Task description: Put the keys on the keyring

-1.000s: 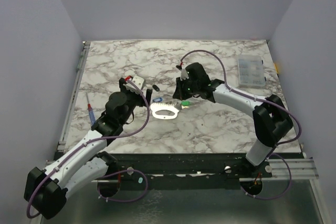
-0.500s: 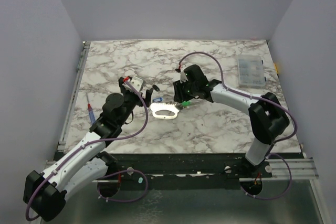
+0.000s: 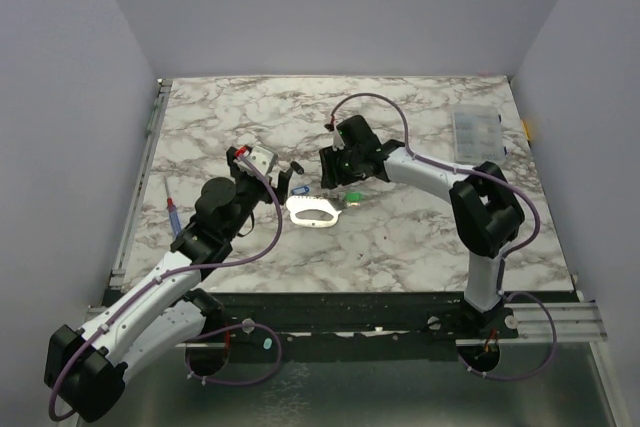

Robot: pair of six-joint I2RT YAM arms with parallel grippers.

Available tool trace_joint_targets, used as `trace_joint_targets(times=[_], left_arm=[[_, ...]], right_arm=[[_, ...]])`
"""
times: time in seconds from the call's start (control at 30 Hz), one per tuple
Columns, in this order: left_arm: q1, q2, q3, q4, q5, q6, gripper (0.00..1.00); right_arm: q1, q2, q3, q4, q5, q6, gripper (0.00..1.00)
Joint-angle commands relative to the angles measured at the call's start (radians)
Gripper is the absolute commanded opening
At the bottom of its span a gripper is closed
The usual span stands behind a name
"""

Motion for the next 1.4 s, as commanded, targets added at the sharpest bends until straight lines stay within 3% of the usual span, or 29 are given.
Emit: trace_joint_targets(times=[0.0,0.47,0.8,1.07,1.37], left_arm=[[-0.003,-0.005,-0.012,0.015,0.019,0.013,0.84],[-0.003,0.001,-0.01,0.013,0.025,0.012,0.84],[-0.003,0.003,-0.009,0.014,0.028,0.011,0.83],[-0.002,0.0,-0.01,0.012,0.028,0.012,0.83],[-0.002,-0.001,-0.008,0.011,0.033,0.012,0.83]], right_arm=[[0.009,0.039,0.026,-0.097,0.041,0.053,0.53],[0.039,-0.078,-0.224,0.08,-0.111,0.099,0.48],[0.039,-0.183,-0.204,0.068,0.069,0.145,0.54],[0.038,-0.086,-0.122,-0.043,0.145,0.166,0.48],[0.039,-0.054,-0.094,-0.068,0.21,0.077,0.45]])
